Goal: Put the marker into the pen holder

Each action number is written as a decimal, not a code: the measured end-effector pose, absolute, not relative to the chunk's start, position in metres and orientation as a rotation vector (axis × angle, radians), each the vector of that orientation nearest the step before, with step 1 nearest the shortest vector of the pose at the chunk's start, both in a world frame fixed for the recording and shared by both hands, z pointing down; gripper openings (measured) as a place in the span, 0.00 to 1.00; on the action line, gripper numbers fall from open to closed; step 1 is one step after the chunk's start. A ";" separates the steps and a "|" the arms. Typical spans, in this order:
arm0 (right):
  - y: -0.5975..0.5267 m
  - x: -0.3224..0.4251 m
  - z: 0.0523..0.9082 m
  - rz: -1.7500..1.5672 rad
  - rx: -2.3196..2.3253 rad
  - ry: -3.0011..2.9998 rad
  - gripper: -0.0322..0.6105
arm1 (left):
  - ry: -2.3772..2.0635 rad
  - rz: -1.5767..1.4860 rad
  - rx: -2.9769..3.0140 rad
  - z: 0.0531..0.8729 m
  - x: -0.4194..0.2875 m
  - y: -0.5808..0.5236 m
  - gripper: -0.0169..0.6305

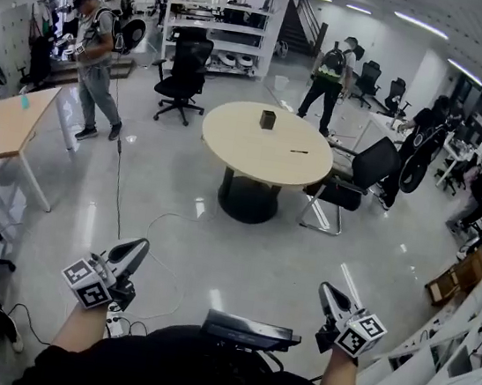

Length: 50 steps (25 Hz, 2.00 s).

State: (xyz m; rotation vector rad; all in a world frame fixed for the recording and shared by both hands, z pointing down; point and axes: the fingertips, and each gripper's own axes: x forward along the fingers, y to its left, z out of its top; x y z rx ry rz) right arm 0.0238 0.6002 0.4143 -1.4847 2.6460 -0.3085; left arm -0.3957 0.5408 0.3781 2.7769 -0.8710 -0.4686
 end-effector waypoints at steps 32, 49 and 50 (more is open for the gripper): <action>0.586 0.125 0.450 -0.397 -1.385 2.695 0.05 | -0.860 -0.378 2.753 0.394 -0.265 0.536 0.02; 0.389 0.014 0.410 -0.298 -1.591 2.675 0.05 | -0.692 -0.441 2.779 0.390 -0.380 0.291 0.02; 0.378 0.008 0.411 -0.298 -1.593 2.679 0.05 | -0.689 -0.440 2.779 0.390 -0.386 0.280 0.02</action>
